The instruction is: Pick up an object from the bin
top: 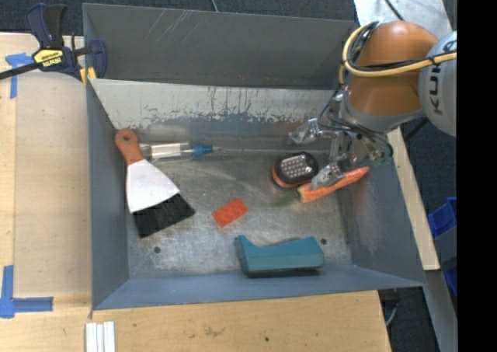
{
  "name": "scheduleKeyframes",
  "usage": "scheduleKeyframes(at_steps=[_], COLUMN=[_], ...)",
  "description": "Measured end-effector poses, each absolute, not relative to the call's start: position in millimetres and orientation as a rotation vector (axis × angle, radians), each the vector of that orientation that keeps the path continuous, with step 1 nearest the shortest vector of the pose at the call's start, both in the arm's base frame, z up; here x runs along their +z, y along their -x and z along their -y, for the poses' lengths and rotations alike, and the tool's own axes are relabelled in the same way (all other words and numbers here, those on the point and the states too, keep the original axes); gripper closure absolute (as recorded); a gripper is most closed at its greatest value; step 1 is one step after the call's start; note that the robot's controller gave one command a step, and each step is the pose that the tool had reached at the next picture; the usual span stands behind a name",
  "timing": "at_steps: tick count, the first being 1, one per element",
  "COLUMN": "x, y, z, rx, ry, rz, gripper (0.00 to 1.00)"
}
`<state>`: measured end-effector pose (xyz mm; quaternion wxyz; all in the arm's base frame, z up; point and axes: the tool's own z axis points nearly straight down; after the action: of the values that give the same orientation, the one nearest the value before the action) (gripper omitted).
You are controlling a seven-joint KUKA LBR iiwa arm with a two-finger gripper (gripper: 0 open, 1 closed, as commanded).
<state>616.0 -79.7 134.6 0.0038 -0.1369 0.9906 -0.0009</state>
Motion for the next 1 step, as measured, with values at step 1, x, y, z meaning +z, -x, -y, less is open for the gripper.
scheduleKeyframes(at_steps=[1], x=[102.3], y=[-624.4], z=[100.6], rx=[-0.006], ry=[0.511], rz=[-3.101], gripper=[0.00])
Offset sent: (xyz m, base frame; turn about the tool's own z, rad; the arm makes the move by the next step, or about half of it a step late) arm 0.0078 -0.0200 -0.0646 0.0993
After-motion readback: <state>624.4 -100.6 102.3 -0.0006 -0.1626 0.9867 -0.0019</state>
